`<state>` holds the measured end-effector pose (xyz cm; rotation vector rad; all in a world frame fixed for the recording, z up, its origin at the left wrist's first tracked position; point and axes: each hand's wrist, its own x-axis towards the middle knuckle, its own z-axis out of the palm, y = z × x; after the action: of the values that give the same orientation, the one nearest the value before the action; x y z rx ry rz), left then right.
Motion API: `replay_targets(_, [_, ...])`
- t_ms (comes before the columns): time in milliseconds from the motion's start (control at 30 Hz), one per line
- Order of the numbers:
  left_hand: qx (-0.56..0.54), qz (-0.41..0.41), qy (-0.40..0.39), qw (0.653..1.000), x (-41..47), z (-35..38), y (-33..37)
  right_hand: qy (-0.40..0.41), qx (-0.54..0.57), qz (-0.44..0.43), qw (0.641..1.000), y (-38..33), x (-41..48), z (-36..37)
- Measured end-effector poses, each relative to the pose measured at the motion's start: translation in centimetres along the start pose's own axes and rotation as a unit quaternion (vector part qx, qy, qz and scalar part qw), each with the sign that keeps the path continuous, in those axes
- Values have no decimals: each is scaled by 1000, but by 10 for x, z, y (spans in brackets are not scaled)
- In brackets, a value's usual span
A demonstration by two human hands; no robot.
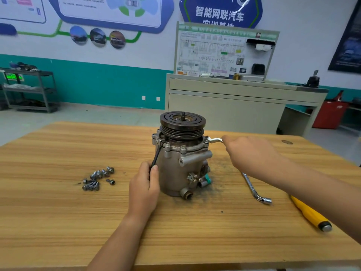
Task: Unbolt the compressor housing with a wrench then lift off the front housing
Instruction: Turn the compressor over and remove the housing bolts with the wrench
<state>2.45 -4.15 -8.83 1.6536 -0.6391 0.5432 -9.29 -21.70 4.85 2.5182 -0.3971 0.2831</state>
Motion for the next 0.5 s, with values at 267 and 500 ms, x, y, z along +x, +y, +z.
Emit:
replay_targets(267, [17,2,-17,1000,-1,1,0,-52,-157,-106,981,-2,2,-25])
replay_targets(500, [33,0,-11,999,1,4,1,-64,-183,-120,974,-4,3,-30])
